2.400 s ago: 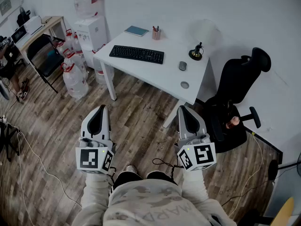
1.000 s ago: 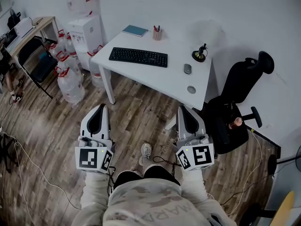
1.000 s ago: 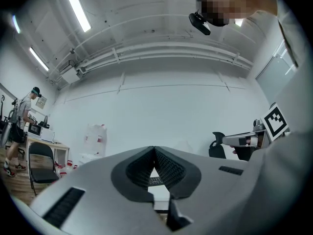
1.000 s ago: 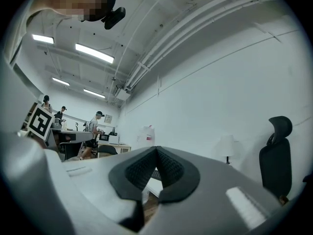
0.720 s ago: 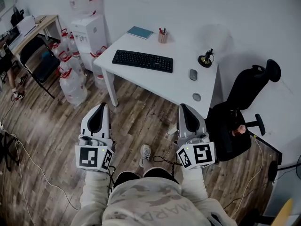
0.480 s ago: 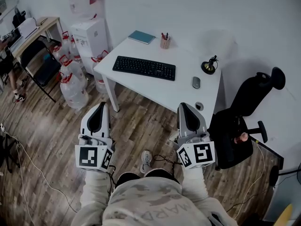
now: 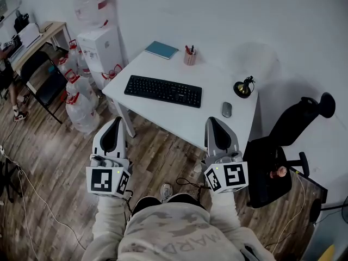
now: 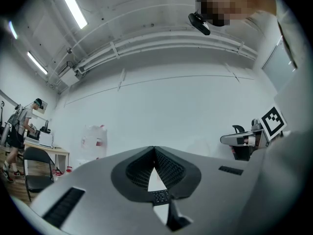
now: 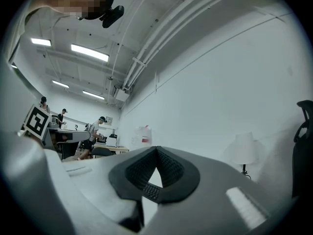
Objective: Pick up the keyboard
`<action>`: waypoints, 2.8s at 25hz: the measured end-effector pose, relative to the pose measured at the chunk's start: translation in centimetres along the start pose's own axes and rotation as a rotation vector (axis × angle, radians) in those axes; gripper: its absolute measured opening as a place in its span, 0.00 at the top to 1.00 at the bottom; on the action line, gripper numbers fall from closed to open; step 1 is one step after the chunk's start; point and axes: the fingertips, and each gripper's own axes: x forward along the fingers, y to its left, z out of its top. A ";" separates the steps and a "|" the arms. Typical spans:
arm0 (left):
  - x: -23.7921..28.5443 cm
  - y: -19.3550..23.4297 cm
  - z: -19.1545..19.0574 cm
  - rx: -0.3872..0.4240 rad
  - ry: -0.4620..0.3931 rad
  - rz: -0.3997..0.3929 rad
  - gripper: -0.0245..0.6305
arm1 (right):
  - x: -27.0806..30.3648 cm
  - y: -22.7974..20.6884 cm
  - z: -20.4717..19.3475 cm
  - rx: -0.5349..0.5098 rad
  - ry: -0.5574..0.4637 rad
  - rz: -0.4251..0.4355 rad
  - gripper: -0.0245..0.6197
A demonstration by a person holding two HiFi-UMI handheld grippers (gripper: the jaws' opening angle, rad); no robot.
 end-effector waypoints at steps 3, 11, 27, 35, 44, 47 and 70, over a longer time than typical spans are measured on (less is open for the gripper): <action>2.3 0.1 -0.5 0.000 0.000 0.008 0.95 | 1.8 -1.6 -0.4 0.007 -0.004 0.001 0.95; 6.1 0.1 -1.6 -0.004 -0.001 0.021 0.95 | 5.3 -4.0 -1.4 0.012 -0.006 0.033 0.95; 11.1 2.7 -4.3 -0.020 0.047 -0.022 0.95 | 9.4 -5.5 -4.4 0.048 0.037 -0.023 0.95; 16.3 5.9 -5.6 -0.032 0.063 -0.073 0.95 | 14.0 -6.2 -5.7 0.055 0.053 -0.086 0.95; 21.9 10.1 -6.7 -0.036 0.072 -0.122 0.95 | 19.7 -6.6 -6.6 0.040 0.060 -0.138 0.95; 23.6 11.3 -7.1 -0.036 0.076 -0.143 0.95 | 21.4 -6.7 -7.0 0.040 0.061 -0.162 0.95; 31.3 16.8 -17.4 -0.119 0.283 -0.243 0.95 | 26.5 -10.2 -17.8 0.191 0.296 -0.346 0.95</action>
